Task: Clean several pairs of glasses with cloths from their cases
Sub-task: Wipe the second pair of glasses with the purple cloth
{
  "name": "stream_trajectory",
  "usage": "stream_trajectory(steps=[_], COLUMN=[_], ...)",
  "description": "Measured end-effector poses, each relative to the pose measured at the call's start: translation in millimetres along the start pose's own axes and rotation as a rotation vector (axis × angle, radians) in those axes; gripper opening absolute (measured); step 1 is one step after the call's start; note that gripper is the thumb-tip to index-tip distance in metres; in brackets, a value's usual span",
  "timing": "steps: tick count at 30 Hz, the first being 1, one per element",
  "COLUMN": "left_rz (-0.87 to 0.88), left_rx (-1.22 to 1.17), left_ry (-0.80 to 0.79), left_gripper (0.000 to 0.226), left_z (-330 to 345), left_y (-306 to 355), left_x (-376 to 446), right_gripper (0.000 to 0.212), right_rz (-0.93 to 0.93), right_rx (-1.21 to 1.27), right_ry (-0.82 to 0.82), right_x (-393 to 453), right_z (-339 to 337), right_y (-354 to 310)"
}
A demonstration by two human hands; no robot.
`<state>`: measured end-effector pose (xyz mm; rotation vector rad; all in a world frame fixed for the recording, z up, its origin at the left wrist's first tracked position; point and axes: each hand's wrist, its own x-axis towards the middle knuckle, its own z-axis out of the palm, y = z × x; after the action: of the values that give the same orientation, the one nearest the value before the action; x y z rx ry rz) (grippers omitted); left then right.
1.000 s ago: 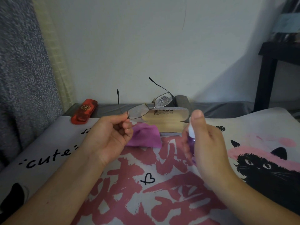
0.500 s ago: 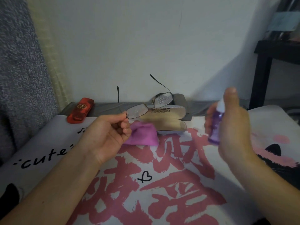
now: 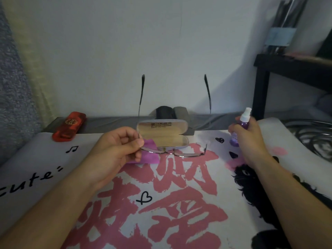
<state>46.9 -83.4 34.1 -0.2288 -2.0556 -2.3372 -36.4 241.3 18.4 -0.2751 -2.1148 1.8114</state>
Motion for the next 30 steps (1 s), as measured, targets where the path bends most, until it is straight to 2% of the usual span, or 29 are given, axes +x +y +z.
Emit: stream_trajectory(steps=[4,5,7,9,12,15,17,19,23,27,30], left_rz=[0.076,0.114,0.193,0.255,0.24,0.101,0.072,0.069,0.034,0.053,0.091], left_rx=[0.043,0.059,0.072,0.102,0.193,0.298,0.35,0.347,0.3,0.272,0.237], left_ry=[0.04,0.061,0.12,0.166,0.149,-0.01,-0.103,-0.143,-0.136,-0.051,0.008], left_gripper=[0.006,0.005,0.009,0.014,0.012,0.013,0.009,0.012,0.006,0.008,0.007], left_z=[2.6,3.0,-0.2,-9.5,-32.0,-45.7,-42.9,-38.3,-35.0,-40.1,-40.7], left_y=[-0.5,-1.2,-3.5,-5.5,-5.2,-5.5,-4.7,-6.1,-7.4,-6.8,-5.5], left_x=[-1.8,-1.1,-0.2,-1.1,-13.0,-23.1,-24.6,-23.0,-19.6,-16.7,-19.4], right_gripper=[0.044,0.049,0.045,0.034,0.019,0.015,0.009,0.01,0.016,0.032,0.037], right_rz=[-0.075,-0.15,-0.375,-0.518,-0.576,-0.669,-0.72,-0.756,-0.697,-0.588,-0.421], right_rx=[-0.037,-0.062,-0.163,-0.214,-0.265,-0.447,-0.569,-0.634,-0.644,-0.81,-0.903], right_ry=[0.078,0.158,0.336,0.376,0.139,-0.142,-0.341,-0.473,-0.492,-0.427,-0.503], right_x=[1.0,2.6,2.9,-3.5,-21.7,-38.7,-51.7,-64.5,-80.5,-67.5,-57.2], right_z=[0.1,-1.1,-2.2,2.5,27.9,54.0,66.2,77.4,103.2,141.0,161.7], right_y=[-2.5,-3.3,-7.6,-12.7,-14.6,-7.3,-3.9,-0.5,-11.8,-29.4,-28.5])
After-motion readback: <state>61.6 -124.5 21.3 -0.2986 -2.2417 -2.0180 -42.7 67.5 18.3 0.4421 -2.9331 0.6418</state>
